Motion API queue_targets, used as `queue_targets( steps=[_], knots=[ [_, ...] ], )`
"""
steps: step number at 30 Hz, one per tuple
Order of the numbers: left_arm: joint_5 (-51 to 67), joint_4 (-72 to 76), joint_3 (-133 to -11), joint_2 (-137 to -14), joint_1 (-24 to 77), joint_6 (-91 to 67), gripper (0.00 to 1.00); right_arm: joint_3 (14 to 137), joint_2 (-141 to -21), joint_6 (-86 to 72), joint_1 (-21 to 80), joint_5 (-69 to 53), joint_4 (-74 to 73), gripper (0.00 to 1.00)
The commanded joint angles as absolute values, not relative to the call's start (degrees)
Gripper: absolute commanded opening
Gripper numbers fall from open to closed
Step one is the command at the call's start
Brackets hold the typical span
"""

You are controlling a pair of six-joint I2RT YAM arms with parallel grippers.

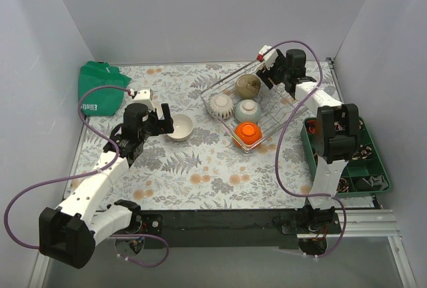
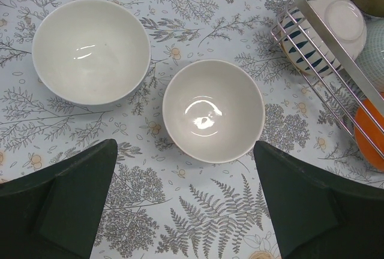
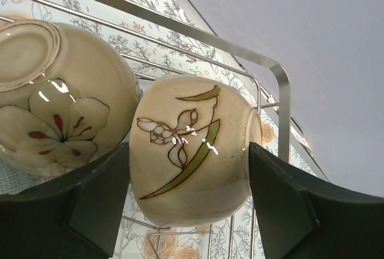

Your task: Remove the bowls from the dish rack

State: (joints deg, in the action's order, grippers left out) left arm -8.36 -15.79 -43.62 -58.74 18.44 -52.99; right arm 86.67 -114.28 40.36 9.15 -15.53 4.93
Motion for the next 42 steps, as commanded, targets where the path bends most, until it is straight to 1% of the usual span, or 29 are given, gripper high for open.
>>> queue_targets(
  steps=[1,10,19,21,27,33,37,42],
  knots=[
    [-7.8,-15.1,-43.2,-56.6,18.0,-53.3,0.98,85.3,-106.5,36.0,9.3,-14.2,15.2,0.18],
    [-5.9,-15.0,-43.2,-55.2,18.0,-53.9,0.98,80.4,-100.1,30.5,9.3,-9.3,17.0,0.16],
    [-4.9,-14.7,-42.9,-53.9,18.0,-53.9,0.98,73.8,-92.2,16.1,9.4,-8.6,16.9,0.13],
    [-3.9,-14.5,-42.9,-53.7,18.0,-54.0,0.98,71.6,-90.8,12.1,9.4,-9.0,16.8,0.11],
    [-1.6,-13.6,-42.6,-53.8,18.0,-54.1,0.98,68.5,-85.4,4.1,9.3,-12.0,15.3,0.11],
    [3.3,-12.1,-43.2,-54.7,18.1,-56.1,0.98,66.1,-81.0,-9.4,9.5,-14.9,15.1,0.12],
    [9.0,-10.6,-44.6,-56.4,18.2,-59.6,0.98,61.6,-77.4,-18.0,9.8,-18.9,17.1,0.12],
    [13.0,-6.1,-45.3,-58.7,19.8,-67.8,0.98,55.5,-73.3,-27.4,10.3,-21.3,22.8,0.12]
  ],
)
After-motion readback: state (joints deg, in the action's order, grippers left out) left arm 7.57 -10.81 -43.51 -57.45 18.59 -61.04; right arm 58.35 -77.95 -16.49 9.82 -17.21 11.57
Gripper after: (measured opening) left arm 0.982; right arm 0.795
